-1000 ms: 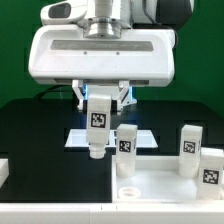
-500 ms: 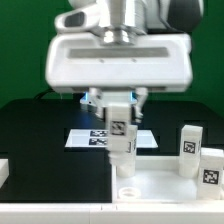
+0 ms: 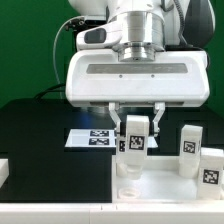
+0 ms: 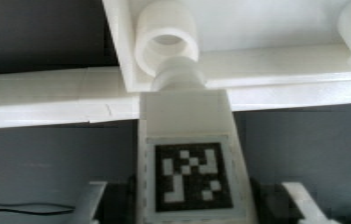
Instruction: Assemble square table
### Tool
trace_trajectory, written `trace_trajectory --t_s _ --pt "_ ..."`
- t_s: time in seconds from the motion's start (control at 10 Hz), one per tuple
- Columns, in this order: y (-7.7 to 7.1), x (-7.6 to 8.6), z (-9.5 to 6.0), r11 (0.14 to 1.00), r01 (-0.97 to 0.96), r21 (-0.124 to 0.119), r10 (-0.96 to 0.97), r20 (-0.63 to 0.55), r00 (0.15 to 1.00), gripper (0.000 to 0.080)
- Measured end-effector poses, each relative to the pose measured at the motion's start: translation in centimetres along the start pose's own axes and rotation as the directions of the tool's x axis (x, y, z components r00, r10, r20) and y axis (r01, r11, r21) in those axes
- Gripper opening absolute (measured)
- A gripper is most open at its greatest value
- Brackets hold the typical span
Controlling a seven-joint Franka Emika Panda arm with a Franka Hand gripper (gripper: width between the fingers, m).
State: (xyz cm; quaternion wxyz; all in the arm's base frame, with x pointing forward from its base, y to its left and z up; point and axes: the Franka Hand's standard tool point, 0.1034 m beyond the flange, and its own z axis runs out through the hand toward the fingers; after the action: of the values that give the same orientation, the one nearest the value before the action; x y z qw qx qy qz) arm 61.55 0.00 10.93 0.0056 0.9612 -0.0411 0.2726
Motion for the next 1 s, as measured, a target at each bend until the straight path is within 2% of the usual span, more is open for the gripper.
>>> trace_trajectory --t_s 0.4,0.8,1.0 --pt "0.9 -0.2 0.6 1.0 -0.011 -0.003 0.011 0.028 1.0 0.0284" --pt "0.5 0.2 1.4 1.0 -0.01 0.0 0.01 0.025 1.0 0.0284" --pt "0.1 -0.4 2.0 1.0 -0.004 0.002 0.004 0.035 0.999 0.0284"
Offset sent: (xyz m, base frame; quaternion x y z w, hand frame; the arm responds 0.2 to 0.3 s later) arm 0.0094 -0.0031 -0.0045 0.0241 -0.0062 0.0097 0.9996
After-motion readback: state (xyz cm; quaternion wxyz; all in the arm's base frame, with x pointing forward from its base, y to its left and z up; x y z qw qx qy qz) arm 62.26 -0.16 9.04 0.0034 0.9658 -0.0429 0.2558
